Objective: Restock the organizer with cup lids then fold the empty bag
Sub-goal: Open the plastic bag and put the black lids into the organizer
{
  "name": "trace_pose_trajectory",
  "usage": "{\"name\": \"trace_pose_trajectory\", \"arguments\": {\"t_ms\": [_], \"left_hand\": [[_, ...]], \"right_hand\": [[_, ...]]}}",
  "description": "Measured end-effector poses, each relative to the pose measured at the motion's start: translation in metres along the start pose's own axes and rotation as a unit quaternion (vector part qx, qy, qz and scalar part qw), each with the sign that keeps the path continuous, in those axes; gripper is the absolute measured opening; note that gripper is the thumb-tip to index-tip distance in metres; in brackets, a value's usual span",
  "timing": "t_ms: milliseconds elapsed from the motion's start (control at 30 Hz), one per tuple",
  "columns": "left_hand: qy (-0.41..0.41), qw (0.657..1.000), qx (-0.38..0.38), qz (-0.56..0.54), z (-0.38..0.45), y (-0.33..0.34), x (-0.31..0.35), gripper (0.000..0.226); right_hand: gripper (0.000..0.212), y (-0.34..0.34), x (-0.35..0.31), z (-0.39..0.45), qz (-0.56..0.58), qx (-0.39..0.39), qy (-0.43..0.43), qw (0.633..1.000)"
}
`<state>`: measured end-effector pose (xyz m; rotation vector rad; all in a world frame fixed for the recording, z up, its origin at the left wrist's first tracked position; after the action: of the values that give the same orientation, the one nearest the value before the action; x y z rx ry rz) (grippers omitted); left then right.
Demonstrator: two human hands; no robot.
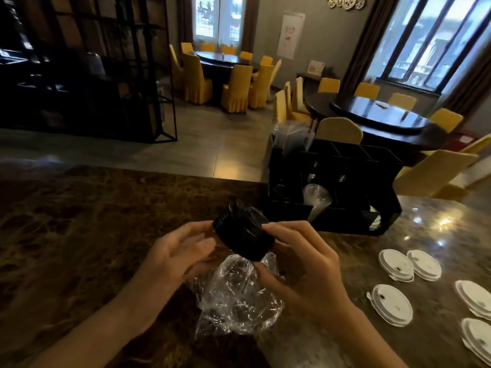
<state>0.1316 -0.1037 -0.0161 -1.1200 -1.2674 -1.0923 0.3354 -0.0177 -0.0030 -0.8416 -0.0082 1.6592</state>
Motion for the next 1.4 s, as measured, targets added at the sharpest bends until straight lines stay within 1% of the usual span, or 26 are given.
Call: {"name": "trace_pose_trajectory", "arguments": {"t_ms": [33,133,267,367,533,600,700,767,833,933,1033,1133,1333,1400], "left_hand": [[-0.010,0.999,-0.006,-0.044,0.004,0.002,0.005,0.026],[-0.037,0.988,-0.023,-0.147,0.017,0.012,0.011,0.032],[-0.101,0.960,-0.024,-0.259,0.033,0.031,0.005,0.036],[-0.125,0.949,-0.024,-0.288,0.046,0.041,-0.001,0.039],[-0.154,0.938,-0.020,-0.311,0.078,0.061,-0.008,0.040],[-0.153,0.934,-0.018,-0.323,0.095,0.071,-0.007,0.039],[-0.156,0.927,-0.001,-0.341,0.122,0.087,-0.003,0.030],[-0.174,0.917,0.024,-0.359,0.140,0.098,0.001,0.019],[-0.186,0.908,0.047,-0.372,0.160,0.108,0.006,0.014],[-0.192,0.902,0.074,-0.379,0.185,0.118,0.014,0.011],[-0.193,0.900,0.103,-0.376,0.208,0.121,0.012,0.016],[-0.199,0.910,0.131,-0.340,0.224,0.123,-0.001,0.024],[-0.238,0.932,0.132,-0.239,0.236,0.130,-0.036,0.030],[-0.244,0.936,0.135,-0.217,0.238,0.130,-0.043,0.031]], "right_hand": [[0.055,-0.004,-0.002,0.003,-0.032,-0.001,-0.007,0.999],[0.053,-0.012,-0.007,0.010,-0.109,0.006,-0.020,0.994],[0.049,-0.019,-0.009,0.013,-0.180,0.002,-0.029,0.983],[0.050,-0.026,-0.001,0.010,-0.215,-0.005,-0.014,0.976],[0.056,-0.041,0.025,0.016,-0.232,-0.040,0.005,0.972],[0.054,-0.054,0.036,0.024,-0.258,-0.057,-0.012,0.964],[0.049,-0.075,0.051,0.040,-0.320,-0.074,-0.049,0.943],[0.049,-0.085,0.067,0.052,-0.330,-0.075,-0.045,0.940],[0.050,-0.092,0.086,0.064,-0.330,-0.081,-0.036,0.940],[0.052,-0.102,0.115,0.081,-0.329,-0.083,-0.034,0.940],[0.053,-0.106,0.146,0.090,-0.326,-0.092,-0.017,0.941],[0.056,-0.103,0.176,0.093,-0.324,-0.097,0.001,0.941],[0.057,-0.080,0.222,0.084,-0.342,-0.136,0.047,0.929],[0.056,-0.073,0.232,0.080,-0.329,-0.146,0.056,0.931]]}}
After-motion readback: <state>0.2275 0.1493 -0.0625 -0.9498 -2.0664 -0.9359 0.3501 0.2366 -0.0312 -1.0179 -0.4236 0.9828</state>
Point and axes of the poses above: each hand's wrist, its own z-axis towards the middle knuckle, its own y-axis out of the palm, x = y × z, the point moved 5 cm from there along z, towards the middle knuckle, and after that the axes turned 10 degrees about z, right-handed, at the moved point
